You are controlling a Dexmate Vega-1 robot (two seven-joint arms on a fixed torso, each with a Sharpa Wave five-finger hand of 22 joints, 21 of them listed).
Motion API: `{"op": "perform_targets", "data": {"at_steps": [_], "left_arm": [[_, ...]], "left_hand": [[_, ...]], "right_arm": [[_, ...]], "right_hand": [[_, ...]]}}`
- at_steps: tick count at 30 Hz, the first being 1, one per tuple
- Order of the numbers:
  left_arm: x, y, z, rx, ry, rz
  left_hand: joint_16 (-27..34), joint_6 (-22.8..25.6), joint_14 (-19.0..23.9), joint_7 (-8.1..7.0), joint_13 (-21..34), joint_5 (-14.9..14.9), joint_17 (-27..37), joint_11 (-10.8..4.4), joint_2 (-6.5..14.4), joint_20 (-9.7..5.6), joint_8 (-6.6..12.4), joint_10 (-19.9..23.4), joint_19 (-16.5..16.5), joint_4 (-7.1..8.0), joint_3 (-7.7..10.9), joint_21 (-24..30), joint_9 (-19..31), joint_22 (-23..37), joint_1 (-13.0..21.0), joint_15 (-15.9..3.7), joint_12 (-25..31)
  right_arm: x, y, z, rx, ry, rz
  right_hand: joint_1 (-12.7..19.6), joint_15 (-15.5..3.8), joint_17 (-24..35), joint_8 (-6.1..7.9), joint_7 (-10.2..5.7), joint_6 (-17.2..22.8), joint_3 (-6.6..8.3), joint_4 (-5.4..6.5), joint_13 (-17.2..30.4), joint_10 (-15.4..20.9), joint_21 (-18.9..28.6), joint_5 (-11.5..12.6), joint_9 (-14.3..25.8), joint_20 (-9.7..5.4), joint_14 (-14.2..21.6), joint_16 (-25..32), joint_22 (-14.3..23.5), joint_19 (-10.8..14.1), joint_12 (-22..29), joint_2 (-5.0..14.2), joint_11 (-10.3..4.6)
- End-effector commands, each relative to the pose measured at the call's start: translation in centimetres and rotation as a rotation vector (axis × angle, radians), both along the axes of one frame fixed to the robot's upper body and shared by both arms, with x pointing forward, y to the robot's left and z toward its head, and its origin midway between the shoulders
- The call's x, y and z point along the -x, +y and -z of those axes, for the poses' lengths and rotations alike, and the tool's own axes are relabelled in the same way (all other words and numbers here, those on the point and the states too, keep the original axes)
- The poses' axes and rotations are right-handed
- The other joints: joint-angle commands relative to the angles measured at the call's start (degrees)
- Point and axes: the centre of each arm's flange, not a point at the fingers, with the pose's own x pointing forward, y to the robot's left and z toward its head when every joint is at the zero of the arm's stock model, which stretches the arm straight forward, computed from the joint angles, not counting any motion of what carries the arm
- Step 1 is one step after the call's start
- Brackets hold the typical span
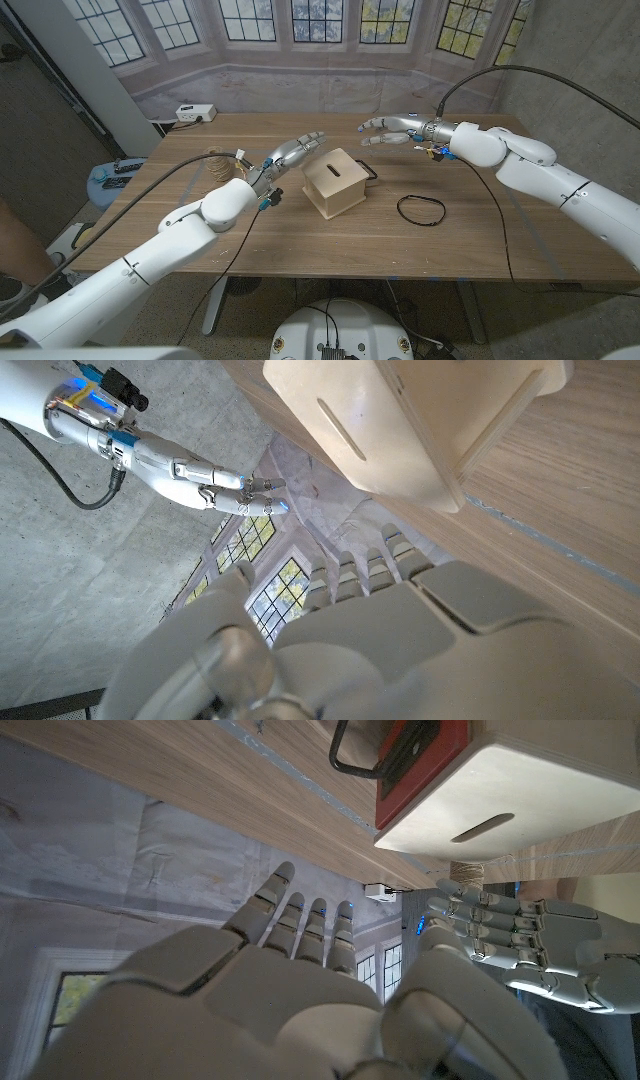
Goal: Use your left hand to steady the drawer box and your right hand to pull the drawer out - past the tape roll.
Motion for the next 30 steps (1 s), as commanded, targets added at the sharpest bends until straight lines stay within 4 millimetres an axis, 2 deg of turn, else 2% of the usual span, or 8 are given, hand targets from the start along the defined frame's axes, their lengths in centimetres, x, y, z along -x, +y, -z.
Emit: {"op": "perform_targets", "data": {"at_steps": [1, 10, 17, 30], "left_arm": [[2.2, 0.8, -0.7, -0.139, -0.061, -0.088], [2.6, 0.8, -0.8, -0.249, -0.104, -0.129], [2.5, 0.4, -0.7, -0.277, -0.116, -0.133], [2.4, -0.3, -0.7, -0.323, -0.121, -0.134]], "left_hand": [[0.24, 0.39, 0.39, -0.13, 0.06, -0.12, 0.17, -0.33, -0.08, 0.31, 0.06, -0.08, 0.36, -0.40, 0.31, 0.26, 0.26, 0.19, 0.33, -0.01, 0.15], [0.25, 0.45, 0.45, -0.30, 0.06, -0.13, 0.20, -0.64, -0.09, 0.27, 0.02, -0.15, 0.39, -0.34, 0.35, 0.24, 0.27, 0.20, 0.15, -0.26, 0.07], [0.32, 0.30, 0.65, -0.67, 0.06, -0.14, 0.25, -0.87, -0.08, 0.18, -0.10, -0.04, 0.54, -0.17, 0.36, 0.26, 0.28, 0.20, -0.14, -0.61, 0.05], [0.37, 0.21, 0.87, -0.78, 0.07, -0.14, 0.30, -1.21, -0.09, 0.00, -0.18, 0.21, 0.64, 0.11, 0.35, 0.24, 0.30, 0.21, -0.63, -1.14, 0.07]], "right_arm": [[0.0, -0.1, -0.2, 0.073, -0.035, 0.044], [-0.5, -0.2, -0.1, 0.162, -0.057, 0.075], [-0.8, -0.2, 0.0, 0.268, -0.077, 0.088], [-1.0, -0.7, 0.3, 0.372, -0.104, 0.095]], "right_hand": [[-0.75, -0.94, 0.17, -0.01, -0.03, 0.29, -0.30, 0.14, 0.03, -0.50, 0.27, 0.01, -0.02, -0.01, 0.26, 0.14, 0.15, 0.35, -0.02, 0.25, -0.21], [-1.84, -1.03, 0.34, -0.22, -0.24, -0.03, -0.65, 0.75, 0.01, -1.13, 0.21, 0.04, 0.00, 0.07, 0.07, 0.11, 0.15, 0.27, -0.14, 0.32, -0.84], [-2.56, -1.06, 0.41, -0.28, -0.48, -0.08, -0.87, 1.14, -0.01, -1.14, 0.21, 0.09, 0.00, 0.13, 0.05, 0.11, 0.15, 0.30, -0.04, 0.38, -1.71], [-3.05, -1.23, 0.37, -0.19, -0.89, 0.29, -0.93, 1.35, -0.04, -0.78, 0.26, 0.23, 0.00, -0.04, 0.32, 0.12, 0.14, 0.52, 0.21, 0.44, -2.43]]}}
